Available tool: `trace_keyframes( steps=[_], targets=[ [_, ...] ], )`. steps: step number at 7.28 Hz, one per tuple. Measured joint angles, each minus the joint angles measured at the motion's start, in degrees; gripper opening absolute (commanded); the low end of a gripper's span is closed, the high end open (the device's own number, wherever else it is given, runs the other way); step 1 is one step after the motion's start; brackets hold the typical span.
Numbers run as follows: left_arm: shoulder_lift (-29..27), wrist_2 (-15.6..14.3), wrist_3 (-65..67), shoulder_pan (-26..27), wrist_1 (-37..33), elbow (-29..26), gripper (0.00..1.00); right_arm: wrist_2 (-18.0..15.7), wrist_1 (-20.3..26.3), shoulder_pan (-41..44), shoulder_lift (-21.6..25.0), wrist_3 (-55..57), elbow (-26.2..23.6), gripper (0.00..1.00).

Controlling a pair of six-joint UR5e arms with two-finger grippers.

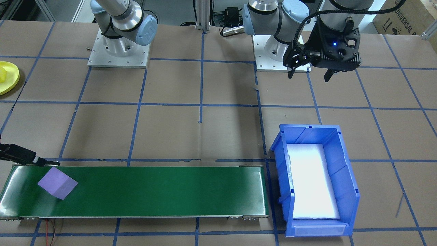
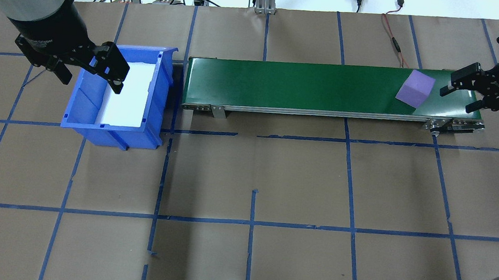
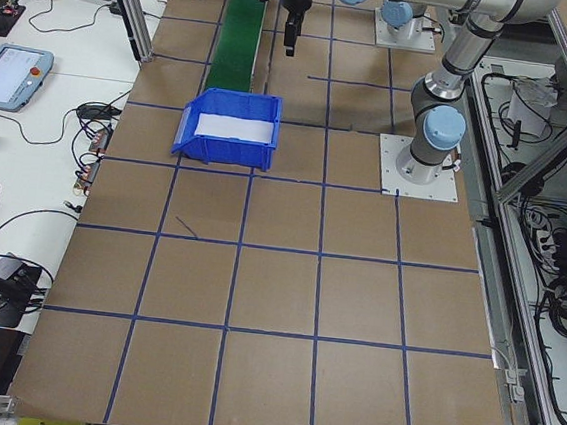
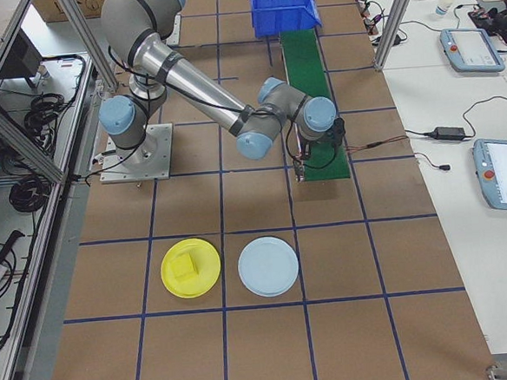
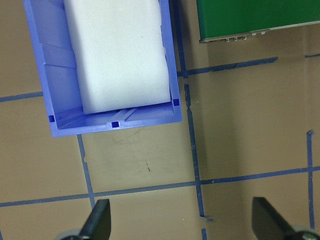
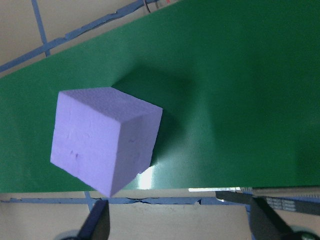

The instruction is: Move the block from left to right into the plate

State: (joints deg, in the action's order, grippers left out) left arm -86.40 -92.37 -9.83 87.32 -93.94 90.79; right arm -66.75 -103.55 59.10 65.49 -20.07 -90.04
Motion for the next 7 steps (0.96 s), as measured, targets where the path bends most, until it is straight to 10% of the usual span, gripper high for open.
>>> trace_keyframes(
  steps=[7],
  targets=[
    [0.0,0.0,-0.01,-0.04,0.08,0.0,1.0,0.53,-2.21,3.15,-7.04,6.69,7.89,0.98]
  ],
)
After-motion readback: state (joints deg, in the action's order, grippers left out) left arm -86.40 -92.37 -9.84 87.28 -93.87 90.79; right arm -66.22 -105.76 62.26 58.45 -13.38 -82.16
